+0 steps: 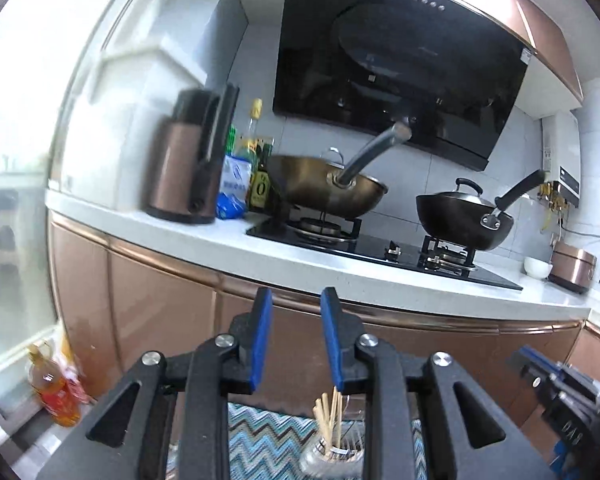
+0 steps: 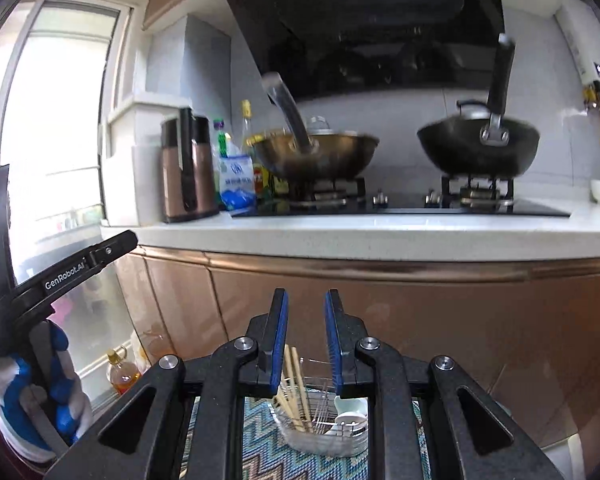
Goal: Organize utensils
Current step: 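Lift both chopsticks over the wire holder and release them inside, then move both open tools back down toward the last chopsticks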
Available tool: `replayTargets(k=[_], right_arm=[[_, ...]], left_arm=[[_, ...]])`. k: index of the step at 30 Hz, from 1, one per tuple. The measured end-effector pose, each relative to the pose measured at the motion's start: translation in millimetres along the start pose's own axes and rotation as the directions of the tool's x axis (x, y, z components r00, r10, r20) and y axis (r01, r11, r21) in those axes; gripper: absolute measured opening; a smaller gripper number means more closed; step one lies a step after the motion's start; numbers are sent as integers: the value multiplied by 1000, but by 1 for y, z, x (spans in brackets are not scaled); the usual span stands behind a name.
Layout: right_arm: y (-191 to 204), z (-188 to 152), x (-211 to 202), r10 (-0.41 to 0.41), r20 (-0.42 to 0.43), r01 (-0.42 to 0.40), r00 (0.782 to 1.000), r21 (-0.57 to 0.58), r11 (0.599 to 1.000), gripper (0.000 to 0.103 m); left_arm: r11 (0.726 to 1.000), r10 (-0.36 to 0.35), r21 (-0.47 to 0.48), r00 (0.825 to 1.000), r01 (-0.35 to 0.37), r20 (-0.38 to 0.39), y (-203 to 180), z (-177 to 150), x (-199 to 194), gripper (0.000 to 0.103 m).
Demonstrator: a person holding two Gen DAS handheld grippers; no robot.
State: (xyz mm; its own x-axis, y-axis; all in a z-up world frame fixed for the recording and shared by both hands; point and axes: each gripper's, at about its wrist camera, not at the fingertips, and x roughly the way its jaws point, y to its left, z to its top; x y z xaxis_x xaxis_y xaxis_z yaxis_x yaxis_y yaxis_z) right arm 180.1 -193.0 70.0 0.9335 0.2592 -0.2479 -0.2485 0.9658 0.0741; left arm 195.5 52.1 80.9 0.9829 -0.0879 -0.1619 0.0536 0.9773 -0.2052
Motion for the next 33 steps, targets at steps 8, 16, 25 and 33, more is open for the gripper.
replayTargets(k=[8, 16, 25, 33], right_arm=[[24, 5, -65, 17, 27, -17, 999, -4, 1000, 21], [37, -5, -113, 22, 43, -21, 999, -32, 999, 26], [44, -14, -136, 22, 56, -19, 998, -60, 998, 32], [27, -36, -120, 4, -16, -4, 1000, -35, 999, 32]], left_arm=[[999, 9, 50, 1000, -9, 2, 17, 12, -82, 24], [996, 45, 81, 999, -44, -7, 42, 4, -133, 38], [993, 73, 96, 996, -67, -57, 59, -9, -147, 39], [990, 102, 110, 986, -88, -135, 74, -28, -127, 39]])
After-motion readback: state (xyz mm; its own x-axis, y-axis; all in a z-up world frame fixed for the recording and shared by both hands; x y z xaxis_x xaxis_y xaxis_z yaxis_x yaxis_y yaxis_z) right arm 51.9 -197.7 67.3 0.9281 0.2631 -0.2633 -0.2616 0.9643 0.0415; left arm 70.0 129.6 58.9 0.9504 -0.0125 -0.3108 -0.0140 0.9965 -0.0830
